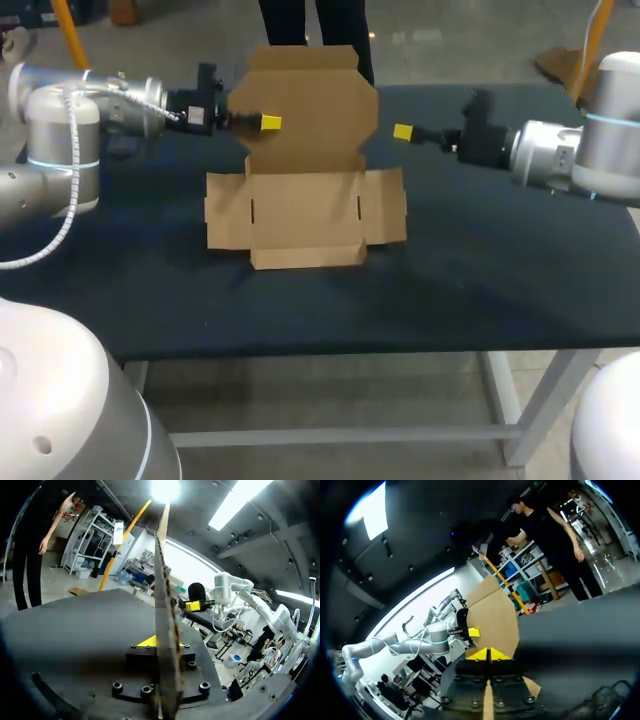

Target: Assemble the packaging by folding the flat box into shape, placing the metal phone stand inside, and closing the box properly

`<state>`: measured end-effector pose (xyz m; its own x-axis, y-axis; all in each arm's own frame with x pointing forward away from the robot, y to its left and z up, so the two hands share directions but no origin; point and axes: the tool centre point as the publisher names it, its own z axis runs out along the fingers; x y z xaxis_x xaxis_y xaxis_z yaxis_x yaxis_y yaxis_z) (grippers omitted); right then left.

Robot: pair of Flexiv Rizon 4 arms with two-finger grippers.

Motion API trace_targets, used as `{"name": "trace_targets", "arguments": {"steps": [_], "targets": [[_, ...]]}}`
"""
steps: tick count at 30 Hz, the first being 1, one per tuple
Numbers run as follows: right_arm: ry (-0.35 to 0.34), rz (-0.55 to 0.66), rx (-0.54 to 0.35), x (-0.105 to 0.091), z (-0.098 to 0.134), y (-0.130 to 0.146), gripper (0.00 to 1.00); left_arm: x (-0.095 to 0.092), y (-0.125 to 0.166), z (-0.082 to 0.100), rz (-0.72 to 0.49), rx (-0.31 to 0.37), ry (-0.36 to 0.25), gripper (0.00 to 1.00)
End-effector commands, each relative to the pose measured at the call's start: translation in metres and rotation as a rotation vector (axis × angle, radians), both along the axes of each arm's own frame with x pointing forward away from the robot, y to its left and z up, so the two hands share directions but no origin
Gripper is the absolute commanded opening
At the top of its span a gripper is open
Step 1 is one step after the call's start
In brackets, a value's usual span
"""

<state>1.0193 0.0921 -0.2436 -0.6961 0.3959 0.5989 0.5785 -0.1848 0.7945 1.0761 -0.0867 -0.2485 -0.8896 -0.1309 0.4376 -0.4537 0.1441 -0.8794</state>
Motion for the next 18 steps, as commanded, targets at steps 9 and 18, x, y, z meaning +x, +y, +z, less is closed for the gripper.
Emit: {"name": "trace_targets", "arguments": {"steps": [9, 18], "targets": [[-0.087, -0.115, -0.164, -0.052, 0.003, -0.021, 0.00, 0.006, -0.017, 0.014, -0.032, 0.000, -0.044, 0.00], [-0.101, -0.157, -0.184, -0.070, 0.002, -0.028, 0.00, 0.004, -0.021, 0.021, -0.030, -0.016, -0.065, 0.00]]}}
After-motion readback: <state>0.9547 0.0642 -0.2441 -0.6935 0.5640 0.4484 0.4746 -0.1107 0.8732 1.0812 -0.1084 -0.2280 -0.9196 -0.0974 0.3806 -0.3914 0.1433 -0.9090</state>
